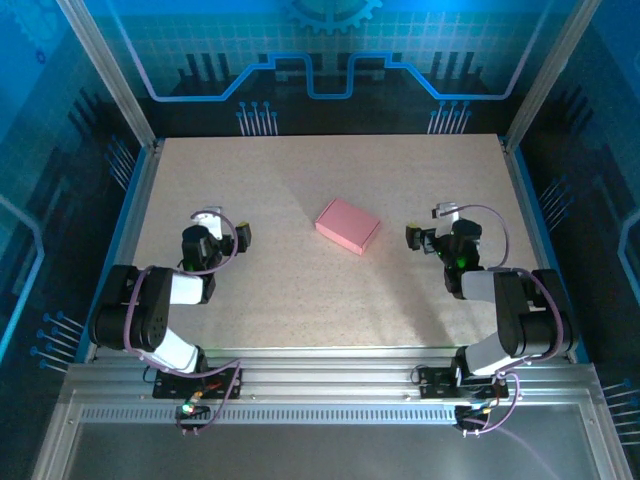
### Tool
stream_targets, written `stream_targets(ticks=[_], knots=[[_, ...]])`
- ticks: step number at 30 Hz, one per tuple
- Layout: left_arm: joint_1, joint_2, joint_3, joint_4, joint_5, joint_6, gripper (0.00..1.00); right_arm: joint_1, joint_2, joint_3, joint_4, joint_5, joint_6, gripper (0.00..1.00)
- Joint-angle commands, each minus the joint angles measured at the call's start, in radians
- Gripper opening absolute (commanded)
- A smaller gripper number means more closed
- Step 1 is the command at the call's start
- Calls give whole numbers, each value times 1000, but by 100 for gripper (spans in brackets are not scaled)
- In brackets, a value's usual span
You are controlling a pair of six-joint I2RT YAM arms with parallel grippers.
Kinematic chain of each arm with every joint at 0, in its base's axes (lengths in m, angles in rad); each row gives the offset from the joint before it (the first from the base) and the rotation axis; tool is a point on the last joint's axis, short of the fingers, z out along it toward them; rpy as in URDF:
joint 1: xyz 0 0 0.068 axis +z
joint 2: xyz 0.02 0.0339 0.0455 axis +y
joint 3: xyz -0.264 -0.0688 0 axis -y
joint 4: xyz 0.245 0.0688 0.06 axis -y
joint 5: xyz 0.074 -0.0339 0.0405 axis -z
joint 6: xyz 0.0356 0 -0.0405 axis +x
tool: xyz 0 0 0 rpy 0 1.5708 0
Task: Fold the paper box
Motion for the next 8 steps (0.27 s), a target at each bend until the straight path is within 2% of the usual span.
stream_targets(ticks=[1, 8], knots=[[-4, 2, 22, 17, -1, 19, 99, 12, 3, 13, 6, 16, -17, 100], [-4, 2, 22, 20, -1, 19, 99, 14, 3, 13, 9, 22, -18, 100]])
